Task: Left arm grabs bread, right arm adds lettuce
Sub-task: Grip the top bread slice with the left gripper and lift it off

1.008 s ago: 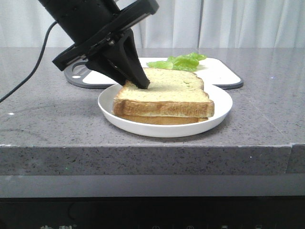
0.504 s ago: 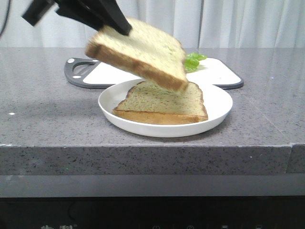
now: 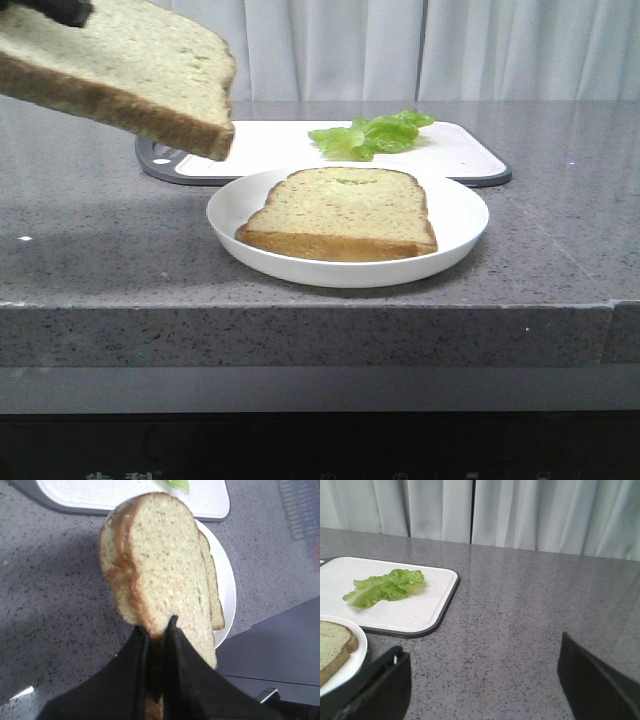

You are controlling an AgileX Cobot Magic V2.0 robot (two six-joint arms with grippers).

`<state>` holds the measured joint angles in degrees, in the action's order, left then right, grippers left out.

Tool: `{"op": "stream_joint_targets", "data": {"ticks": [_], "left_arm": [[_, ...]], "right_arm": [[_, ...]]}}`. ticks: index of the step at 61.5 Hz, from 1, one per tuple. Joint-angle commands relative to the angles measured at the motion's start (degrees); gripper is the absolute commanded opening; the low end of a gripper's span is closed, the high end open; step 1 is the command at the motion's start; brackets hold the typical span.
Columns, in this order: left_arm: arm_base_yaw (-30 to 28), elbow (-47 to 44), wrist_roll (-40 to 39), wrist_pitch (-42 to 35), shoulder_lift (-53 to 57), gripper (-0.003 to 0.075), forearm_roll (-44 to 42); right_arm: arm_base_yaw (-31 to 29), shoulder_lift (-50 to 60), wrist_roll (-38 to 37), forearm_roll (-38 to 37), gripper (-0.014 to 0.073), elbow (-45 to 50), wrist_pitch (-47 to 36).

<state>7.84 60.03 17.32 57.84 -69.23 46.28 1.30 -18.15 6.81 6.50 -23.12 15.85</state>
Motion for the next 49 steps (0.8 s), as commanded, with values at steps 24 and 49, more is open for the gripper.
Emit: {"op": "stream_joint_targets", "data": {"ticks": [24, 49], "left_arm": [[-1.02, -0.12, 0.38, -1.35, 4.32, -0.0019, 3.31], [-1.02, -0.12, 0.38, -2.50, 4.32, -0.0019, 3.31]], "right_arm": [[-0.30, -1.13, 0.07, -0.28, 0.0613, -2.11, -4.94], [-0.30, -17.47, 0.24, -0.33, 0.0613, -10.12, 0.20]]}}
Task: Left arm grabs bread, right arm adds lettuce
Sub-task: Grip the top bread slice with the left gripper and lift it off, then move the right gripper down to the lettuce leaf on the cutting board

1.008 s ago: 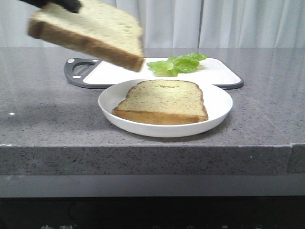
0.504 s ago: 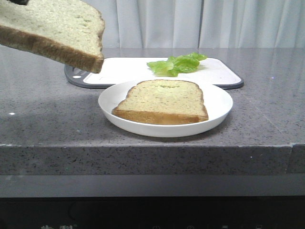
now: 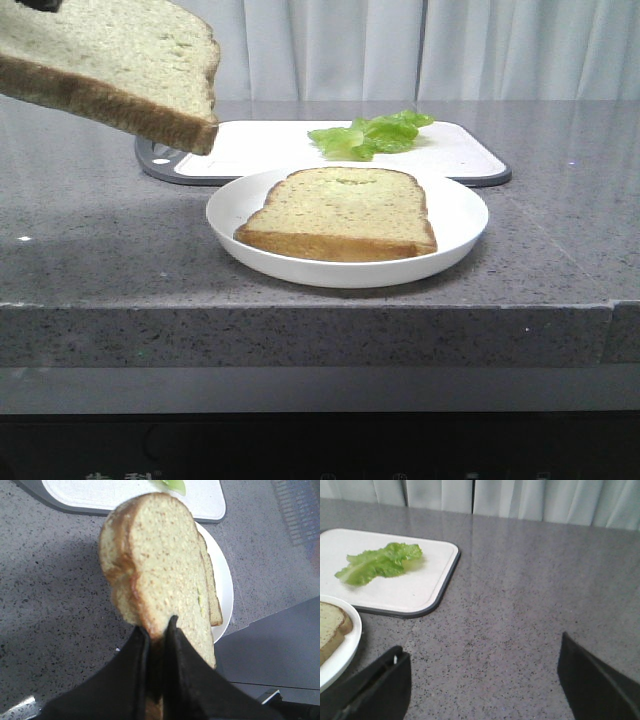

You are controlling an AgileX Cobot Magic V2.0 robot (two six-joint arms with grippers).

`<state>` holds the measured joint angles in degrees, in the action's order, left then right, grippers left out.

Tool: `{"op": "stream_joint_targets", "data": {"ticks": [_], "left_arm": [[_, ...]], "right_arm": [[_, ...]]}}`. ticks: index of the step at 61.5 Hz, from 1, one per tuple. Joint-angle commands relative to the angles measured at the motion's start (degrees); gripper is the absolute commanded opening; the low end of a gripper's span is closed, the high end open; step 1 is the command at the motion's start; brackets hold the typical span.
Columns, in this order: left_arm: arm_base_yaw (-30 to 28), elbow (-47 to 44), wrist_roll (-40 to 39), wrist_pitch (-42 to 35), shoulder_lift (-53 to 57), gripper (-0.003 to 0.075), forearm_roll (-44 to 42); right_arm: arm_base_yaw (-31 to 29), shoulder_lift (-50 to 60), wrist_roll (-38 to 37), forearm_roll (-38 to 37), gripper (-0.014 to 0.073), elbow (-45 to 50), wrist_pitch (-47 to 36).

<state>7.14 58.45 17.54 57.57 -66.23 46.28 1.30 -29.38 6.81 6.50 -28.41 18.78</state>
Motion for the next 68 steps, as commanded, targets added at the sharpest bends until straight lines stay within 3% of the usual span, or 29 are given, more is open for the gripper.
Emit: {"op": "stream_joint_targets", "data": {"ticks": [1, 18, 32, 44, 57, 68], "left_arm": [[-0.32, 1.46, 0.16, -2.37, 1.31, -0.0019, 3.31], [-0.32, 1.46, 0.16, -2.86, 1.31, -0.0019, 3.31], [-0.32, 1.46, 0.16, -4.02, 1.31, -0.0019, 2.11], [-0.32, 1.46, 0.16, -4.02, 1.31, -0.0019, 1.89], [-0.32, 1.46, 0.16, -4.02, 1.31, -0.0019, 1.89], [-0.32, 1.46, 0.16, -4.02, 1.31, -0.0019, 1.89]], "right_arm": [[-0.30, -7.42, 0.24, -0.33, 0.0613, -5.99, -2.25], [1.89, -30.46, 2.69, -0.28, 0.0609, -24.47, 4.69], [8.51, -46.12, 4.94, -0.28, 0.0504, -38.47, 10.08], [11.16, -58.31, 8.10, 1.40, 0.0495, -51.02, 15.99], [11.16, -71.01, 15.75, 5.67, 0.0495, -67.61, 29.37], [11.09, -80.69, 16.02, 5.76, 0.0495, -81.65, 38.13]]}}
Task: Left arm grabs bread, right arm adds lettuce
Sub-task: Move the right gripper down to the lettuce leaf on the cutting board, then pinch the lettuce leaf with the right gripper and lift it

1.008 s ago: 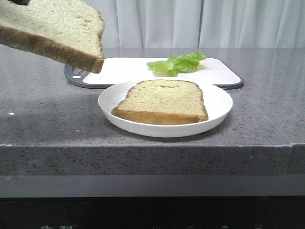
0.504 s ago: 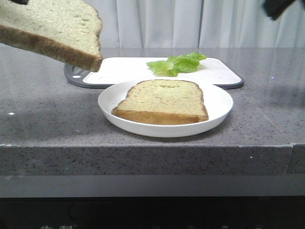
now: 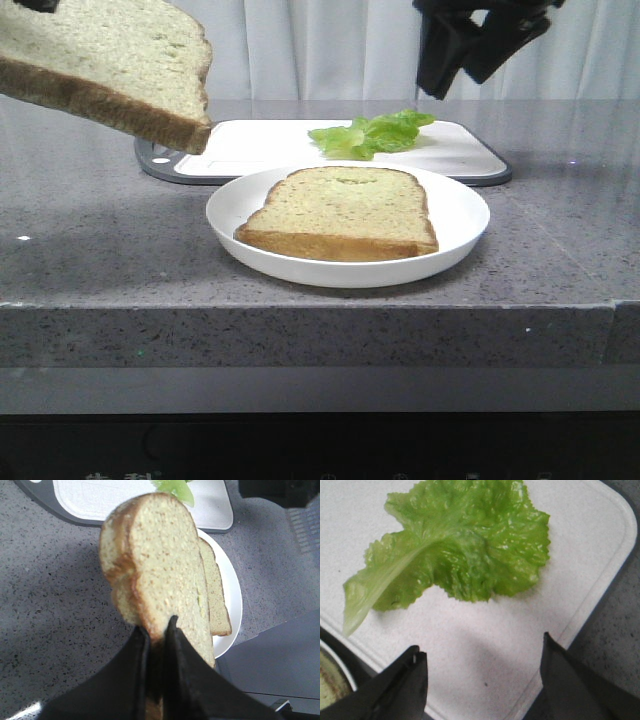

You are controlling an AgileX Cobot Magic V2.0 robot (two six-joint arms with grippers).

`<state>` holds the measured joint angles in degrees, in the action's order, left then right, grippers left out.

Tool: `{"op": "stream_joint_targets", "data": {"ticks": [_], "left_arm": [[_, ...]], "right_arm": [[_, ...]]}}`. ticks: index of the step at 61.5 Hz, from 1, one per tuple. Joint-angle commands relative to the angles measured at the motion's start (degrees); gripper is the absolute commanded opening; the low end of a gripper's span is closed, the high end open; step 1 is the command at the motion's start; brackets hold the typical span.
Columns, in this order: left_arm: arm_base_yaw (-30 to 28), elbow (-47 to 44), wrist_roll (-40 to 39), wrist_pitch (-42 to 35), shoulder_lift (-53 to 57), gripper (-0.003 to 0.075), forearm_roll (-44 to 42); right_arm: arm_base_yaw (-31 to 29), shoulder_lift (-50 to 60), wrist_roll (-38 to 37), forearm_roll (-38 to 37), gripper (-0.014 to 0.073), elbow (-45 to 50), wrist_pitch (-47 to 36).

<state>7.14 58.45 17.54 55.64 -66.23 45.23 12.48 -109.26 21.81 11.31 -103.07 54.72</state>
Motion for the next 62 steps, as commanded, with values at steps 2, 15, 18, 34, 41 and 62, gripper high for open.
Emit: {"op": "stream_joint_targets", "data": {"ticks": [2, 15, 18, 34, 41, 62], "left_arm": [[-0.32, 1.46, 0.16, -2.09, 1.31, -0.0019, 2.93], [-0.32, 1.46, 0.16, -2.09, 1.31, -0.0019, 2.93], [-0.32, 1.46, 0.16, -2.09, 1.31, -0.0019, 2.93], [-0.32, 1.46, 0.16, -2.09, 1.09, -0.0019, 2.71], [-0.32, 1.46, 0.16, -2.09, 1.09, -0.0019, 2.71], [-0.32, 1.46, 0.16, -2.09, 1.09, -0.0019, 2.71]], "right_arm": [[-0.15, -2.64, 1.02, 0.94, 0.0495, -9.62, 3.58], [-0.15, -10.98, 1.88, 1.17, 0.0495, -21.90, 11.58], [-0.15, -12.52, 1.88, 1.17, 0.0495, -24.03, 12.47], [-0.04, -16.28, 2.50, 1.81, 0.0495, -28.71, 13.19], [-0.04, -17.13, 2.95, 1.99, 0.0495, -28.71, 12.63], [-0.04, -19.39, 3.30, 2.68, 0.0332, -28.71, 11.60]]}}
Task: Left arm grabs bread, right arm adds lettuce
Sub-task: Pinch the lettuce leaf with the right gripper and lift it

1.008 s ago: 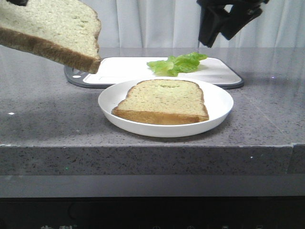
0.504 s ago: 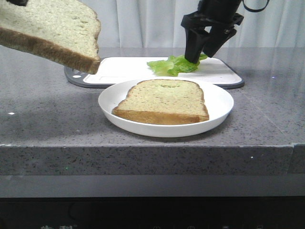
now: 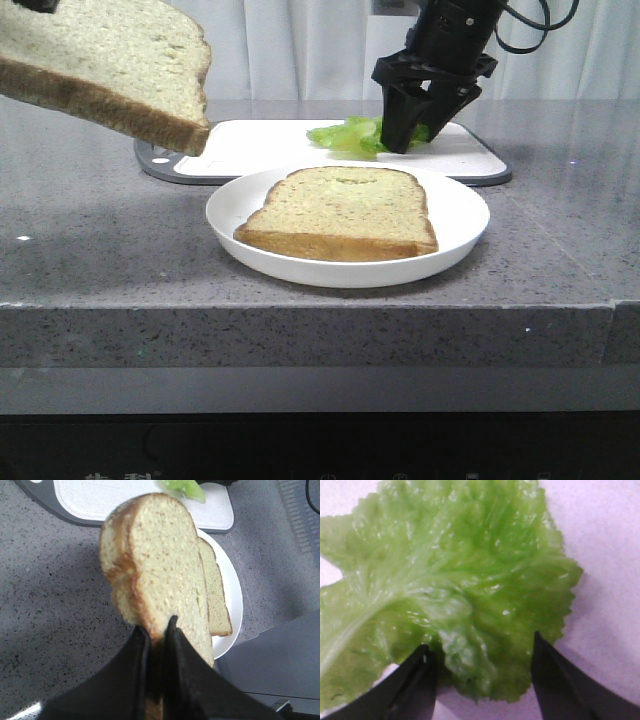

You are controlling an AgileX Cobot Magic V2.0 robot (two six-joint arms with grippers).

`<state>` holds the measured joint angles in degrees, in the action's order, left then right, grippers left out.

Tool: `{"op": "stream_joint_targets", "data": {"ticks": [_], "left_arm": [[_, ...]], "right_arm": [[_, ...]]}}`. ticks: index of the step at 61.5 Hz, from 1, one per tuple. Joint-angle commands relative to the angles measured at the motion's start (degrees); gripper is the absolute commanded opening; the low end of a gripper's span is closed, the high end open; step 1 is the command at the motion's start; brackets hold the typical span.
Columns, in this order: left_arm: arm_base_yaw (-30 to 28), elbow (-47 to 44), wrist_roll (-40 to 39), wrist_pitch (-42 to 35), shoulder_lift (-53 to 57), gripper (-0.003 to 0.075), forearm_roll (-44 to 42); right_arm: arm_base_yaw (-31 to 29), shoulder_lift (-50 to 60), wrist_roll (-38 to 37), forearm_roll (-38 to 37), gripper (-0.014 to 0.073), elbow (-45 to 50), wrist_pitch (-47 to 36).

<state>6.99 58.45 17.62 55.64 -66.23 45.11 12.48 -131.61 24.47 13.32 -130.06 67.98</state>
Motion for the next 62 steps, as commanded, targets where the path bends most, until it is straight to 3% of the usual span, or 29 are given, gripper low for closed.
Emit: {"op": "stream_joint_targets", "data": {"ticks": [1, 15, 35, 62], "left_arm": [[-0.17, 1.46, 0.08, -2.09, 1.09, -0.0019, 2.83], [-0.17, 1.46, 0.08, -2.09, 1.09, -0.0019, 2.83], [-0.17, 1.46, 0.08, -1.99, 1.09, -0.0019, 2.83], [-0.17, 1.46, 0.08, -1.99, 1.09, -0.0019, 2.83]], "right_arm": [[-0.04, 2.97, 0.64, 0.67, 0.0297, -1.72, -1.66], [-0.15, 2.97, 0.64, 0.62, -0.0075, -1.72, 0.24], [-0.69, 7.08, -1.27, 0.62, -0.0059, -1.72, 1.09], [-0.76, 16.29, -4.71, 2.62, -0.0059, -1.53, 8.47]]}}
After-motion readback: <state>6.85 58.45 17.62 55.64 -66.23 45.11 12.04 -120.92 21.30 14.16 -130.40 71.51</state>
